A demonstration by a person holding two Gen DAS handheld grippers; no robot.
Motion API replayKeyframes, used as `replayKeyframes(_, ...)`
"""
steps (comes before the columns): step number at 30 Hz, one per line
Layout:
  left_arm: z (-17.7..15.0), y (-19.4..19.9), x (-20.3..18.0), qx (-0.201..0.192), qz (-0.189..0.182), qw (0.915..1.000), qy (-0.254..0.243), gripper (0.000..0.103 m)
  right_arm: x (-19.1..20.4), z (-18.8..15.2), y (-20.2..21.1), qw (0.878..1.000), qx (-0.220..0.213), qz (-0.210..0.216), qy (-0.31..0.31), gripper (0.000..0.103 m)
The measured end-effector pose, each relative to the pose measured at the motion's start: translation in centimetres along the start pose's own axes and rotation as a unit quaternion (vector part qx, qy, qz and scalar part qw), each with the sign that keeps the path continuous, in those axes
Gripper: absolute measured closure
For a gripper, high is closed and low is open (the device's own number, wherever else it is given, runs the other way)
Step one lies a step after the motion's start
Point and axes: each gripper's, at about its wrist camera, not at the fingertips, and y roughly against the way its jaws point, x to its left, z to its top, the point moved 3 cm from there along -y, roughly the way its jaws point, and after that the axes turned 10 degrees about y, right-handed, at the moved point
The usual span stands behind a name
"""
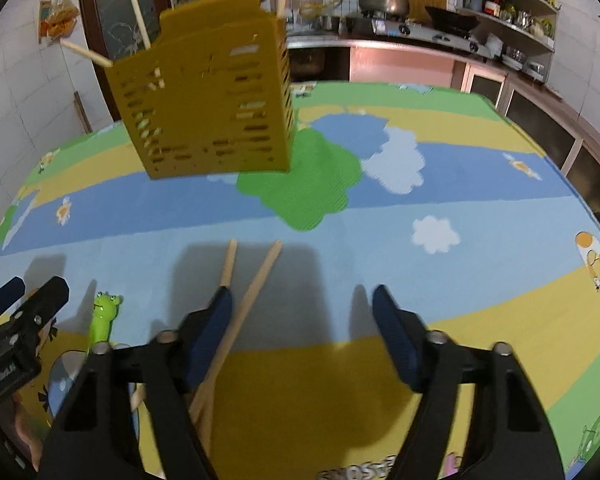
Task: Organize utensils
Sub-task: 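Move the right tool back down to the remaining chopsticks, then grasp a chopstick with the right gripper while the left gripper grasps the green frog-handled utensil, then hold the frog fork in the left gripper while the right gripper holds the chopsticks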
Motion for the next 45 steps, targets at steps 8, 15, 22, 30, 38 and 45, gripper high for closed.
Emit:
replayKeyframes(8,-0.4,0.0,-0.7,0.005,0.004,0.9999,-0.012,0.005,1.1,0.6,-1.0,0.999,0.020,0.031,-0.020,0.088)
replayKeyframes(15,-0.7,-0.2,-1.2,0.029,-0.003,0.9995,-0.012,0.005,-0.3,0.5,-0.8,0.998,0.018,0.054,-0.031,0.095)
replayKeyframes(22,-1.8,-0.1,-2.8,0.042,-0.005,0.9986,-0.032,0.012,-2.2,0.2,-0.4,0.998,0.016,0.059,-0.035,0.095)
replayKeyframes(30,-2.7,-1.0,-3.6,0.078,0.009,0.9959,-0.045,0.039,-2.3,-0.4,-0.2,0.998,0.010,0.062,-0.027,0.095)
replayKeyframes(38,-2.4,-1.1,-4.6,0.100,0.018,0.9935,-0.051,0.073,-2.1,-0.5,-0.1,0.998,0.007,0.062,-0.020,0.095)
replayKeyframes(45,-1.9,-1.5,-4.9,0.105,0.015,0.9933,-0.047,0.088,-2.2,-0.2,0.7,0.998,-0.009,0.054,-0.015,0.097)
